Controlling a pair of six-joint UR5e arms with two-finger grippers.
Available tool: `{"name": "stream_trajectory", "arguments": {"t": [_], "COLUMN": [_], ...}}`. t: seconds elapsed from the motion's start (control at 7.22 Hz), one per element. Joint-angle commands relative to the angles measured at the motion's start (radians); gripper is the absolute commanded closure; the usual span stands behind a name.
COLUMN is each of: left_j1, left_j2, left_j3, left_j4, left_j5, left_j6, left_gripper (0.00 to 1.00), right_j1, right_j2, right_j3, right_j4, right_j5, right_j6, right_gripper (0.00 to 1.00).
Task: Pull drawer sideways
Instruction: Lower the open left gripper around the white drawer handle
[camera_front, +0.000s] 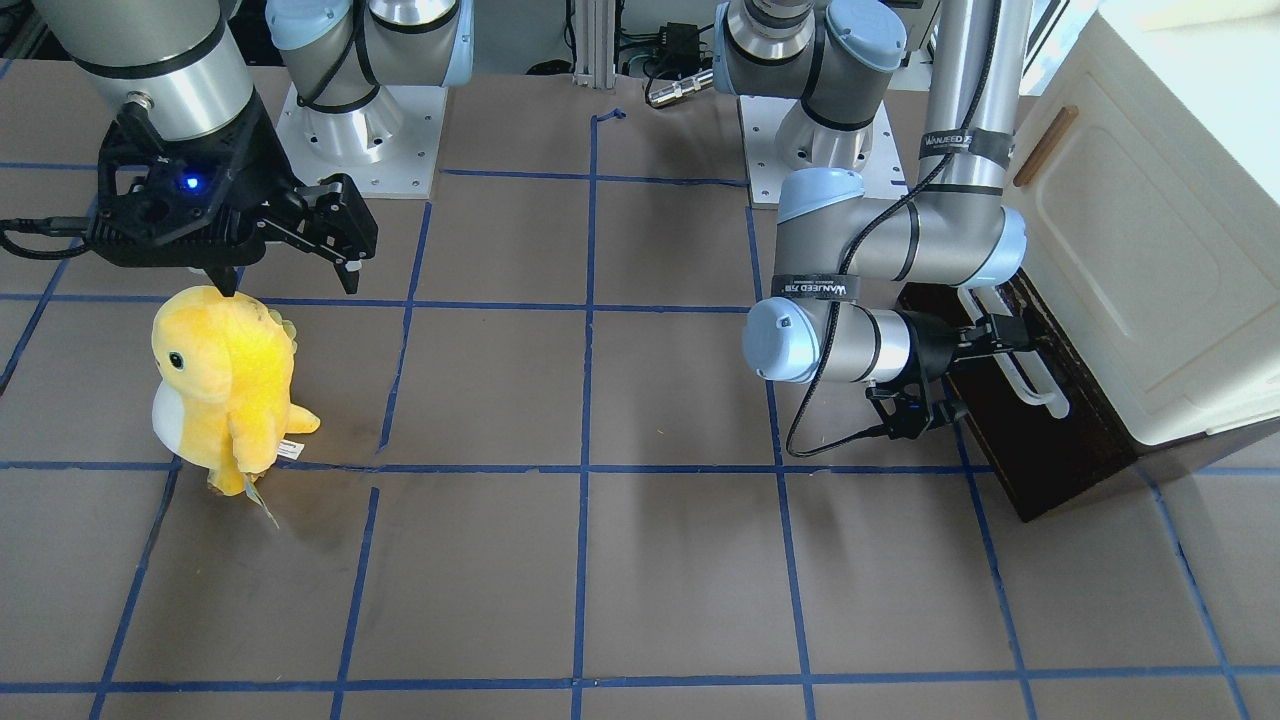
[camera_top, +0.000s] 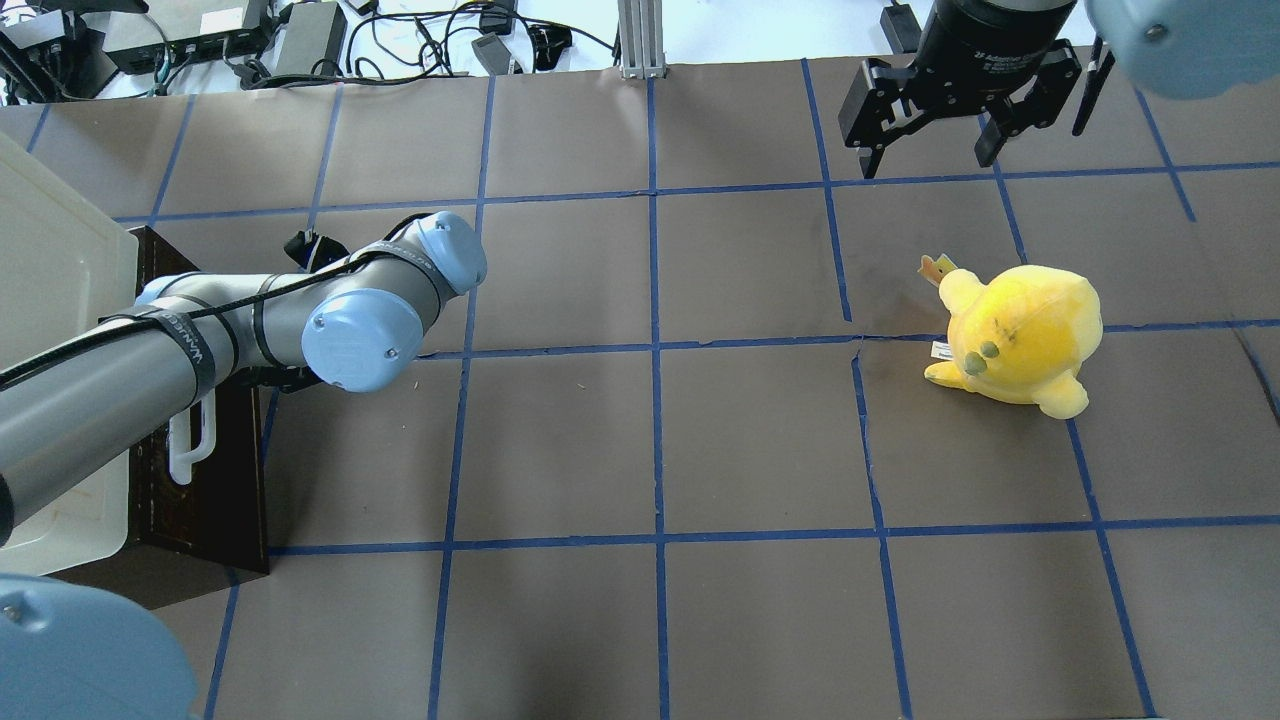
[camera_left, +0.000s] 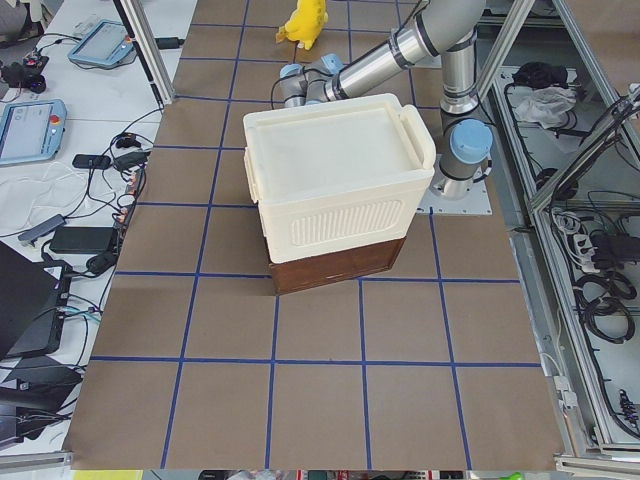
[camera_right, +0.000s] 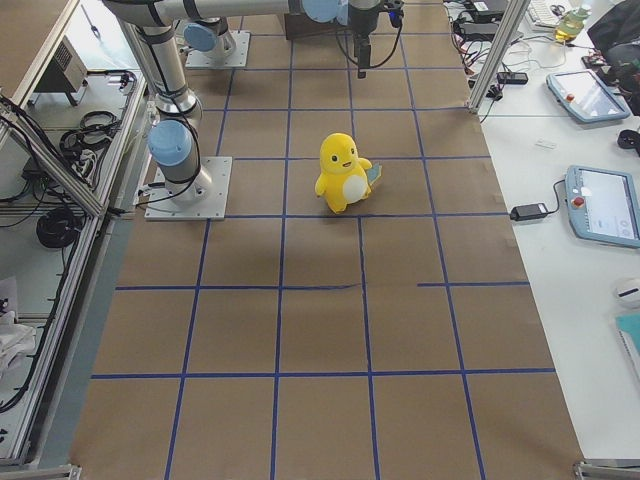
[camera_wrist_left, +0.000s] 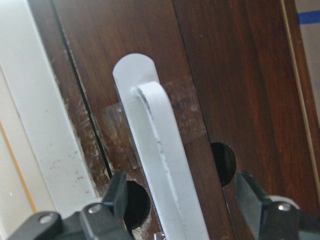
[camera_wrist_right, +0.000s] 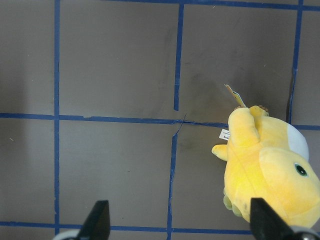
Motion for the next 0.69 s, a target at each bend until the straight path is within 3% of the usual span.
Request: {"name": "stream_trajectory", "arguments": {"t": [0.0,0.55], "left_j1": [0.006,0.026], "left_j2": [0.0,-0.005], "left_j3": [-0.002,-0.001], "left_j4": [0.0,-0.003], "left_j5": [0.0,-0.005], "left_j6": [0.001,-0.005], "left_gripper": [0.29,0.29], "right_j1": [0.0,0.0], "right_j2": [0.0,0.0], "right_j3": [0.0,0.0], "right_j4": [0.0,0.0], "right_j5": [0.0,0.0], "right_j6": [0.0,0.0], "right_gripper": [0.0,0.0]}}
